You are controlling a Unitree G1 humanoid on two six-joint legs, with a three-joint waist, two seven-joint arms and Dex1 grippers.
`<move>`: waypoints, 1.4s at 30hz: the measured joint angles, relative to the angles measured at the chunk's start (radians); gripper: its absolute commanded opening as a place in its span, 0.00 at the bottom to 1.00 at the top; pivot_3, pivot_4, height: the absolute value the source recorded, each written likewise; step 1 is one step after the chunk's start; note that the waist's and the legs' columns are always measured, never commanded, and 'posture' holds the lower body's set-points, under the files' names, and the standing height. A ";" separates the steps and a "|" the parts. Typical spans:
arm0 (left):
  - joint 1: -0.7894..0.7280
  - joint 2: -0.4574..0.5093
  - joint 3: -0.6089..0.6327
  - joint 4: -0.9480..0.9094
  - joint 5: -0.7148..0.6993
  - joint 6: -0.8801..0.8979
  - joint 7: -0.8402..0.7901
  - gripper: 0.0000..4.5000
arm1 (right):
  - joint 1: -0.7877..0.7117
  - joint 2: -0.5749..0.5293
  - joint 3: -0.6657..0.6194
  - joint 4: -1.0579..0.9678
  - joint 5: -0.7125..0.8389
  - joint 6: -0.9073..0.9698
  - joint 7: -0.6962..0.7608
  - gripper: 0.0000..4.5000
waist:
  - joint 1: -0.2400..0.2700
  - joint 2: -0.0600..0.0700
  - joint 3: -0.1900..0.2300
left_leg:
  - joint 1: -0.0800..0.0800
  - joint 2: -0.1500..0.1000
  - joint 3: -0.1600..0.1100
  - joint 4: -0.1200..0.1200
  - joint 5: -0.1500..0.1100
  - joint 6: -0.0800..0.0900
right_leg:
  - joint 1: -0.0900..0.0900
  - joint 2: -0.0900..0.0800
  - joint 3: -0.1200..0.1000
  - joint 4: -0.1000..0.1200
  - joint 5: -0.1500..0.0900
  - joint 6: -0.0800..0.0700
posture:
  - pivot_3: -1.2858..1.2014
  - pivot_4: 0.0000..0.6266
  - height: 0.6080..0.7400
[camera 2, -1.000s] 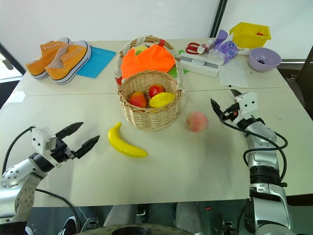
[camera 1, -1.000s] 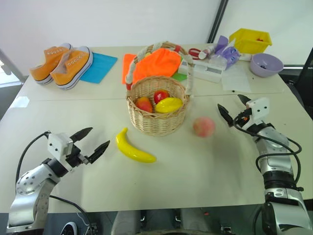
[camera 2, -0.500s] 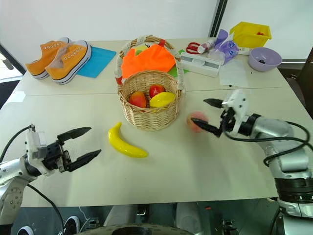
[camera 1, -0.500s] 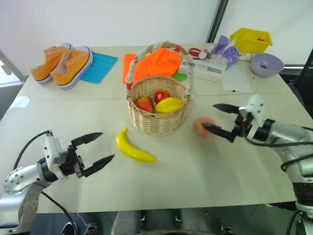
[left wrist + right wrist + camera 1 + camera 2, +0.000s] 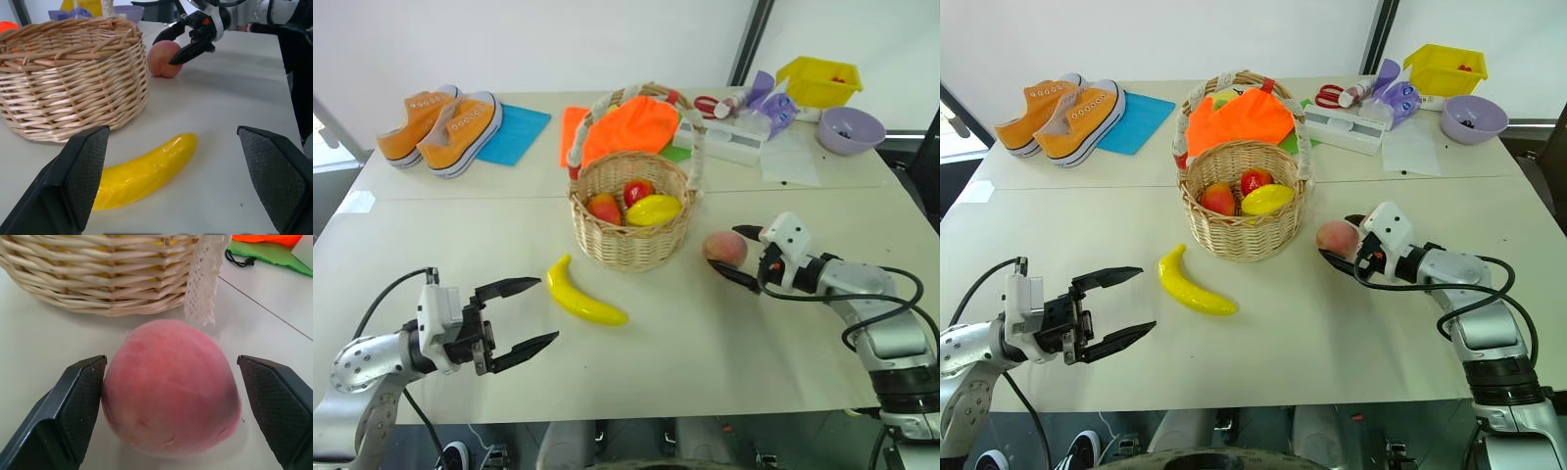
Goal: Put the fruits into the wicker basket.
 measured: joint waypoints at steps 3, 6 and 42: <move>0.000 -0.003 -0.007 0.000 0.000 0.000 0.002 1.00 | -0.004 0.013 0.007 0.018 0.001 0.030 -0.004 0.88 | 0.000 0.000 0.000 | 0.000 0.000 0.000 0.000 0.000 0.000 | 0.000 0.000 0.000 0.000 0.000 0.000 | 0.52 0.24 1.00; 0.001 -0.003 -0.009 -0.005 0.000 0.000 0.004 1.00 | -0.013 0.024 -0.001 0.018 0.022 0.068 -0.002 0.68 | -0.001 0.000 0.000 | 0.000 0.000 0.000 0.000 0.000 0.000 | 0.000 0.000 0.000 0.000 0.000 0.000 | 0.52 0.24 1.00; 0.038 -0.127 0.005 -0.050 0.004 0.054 0.330 1.00 | -0.411 0.291 0.128 -0.020 0.127 0.089 -0.030 0.99 | -0.024 -0.002 0.001 | 0.000 -0.002 0.001 0.000 -0.001 0.002 | -0.002 -0.003 -0.001 0.001 0.003 0.004 | 0.52 0.24 1.00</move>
